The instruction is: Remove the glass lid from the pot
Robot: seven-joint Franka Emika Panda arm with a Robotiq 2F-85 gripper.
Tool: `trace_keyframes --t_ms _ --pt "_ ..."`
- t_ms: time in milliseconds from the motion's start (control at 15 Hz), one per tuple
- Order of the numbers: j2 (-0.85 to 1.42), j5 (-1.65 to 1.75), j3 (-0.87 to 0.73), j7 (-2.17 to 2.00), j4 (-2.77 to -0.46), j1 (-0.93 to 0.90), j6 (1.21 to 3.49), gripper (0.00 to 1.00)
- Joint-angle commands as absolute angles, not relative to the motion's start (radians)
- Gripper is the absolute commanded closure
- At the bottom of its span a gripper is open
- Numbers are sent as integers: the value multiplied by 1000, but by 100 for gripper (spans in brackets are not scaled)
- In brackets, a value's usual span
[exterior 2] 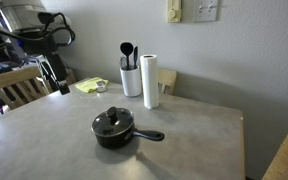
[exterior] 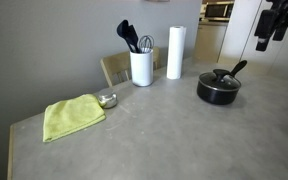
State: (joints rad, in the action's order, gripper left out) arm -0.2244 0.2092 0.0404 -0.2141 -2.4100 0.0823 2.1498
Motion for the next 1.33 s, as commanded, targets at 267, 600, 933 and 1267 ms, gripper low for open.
trace_keyframes --t_ms 267,600,933,1267 --pt "-82 239 -128 177 -2311 56 2253 0" --pt "-37 193 -171 381 -2276 74 2292 0" --pt "38 168 -166 465 -2219 87 2308 0" --pt "103 149 -140 576 -2185 85 2343 0"
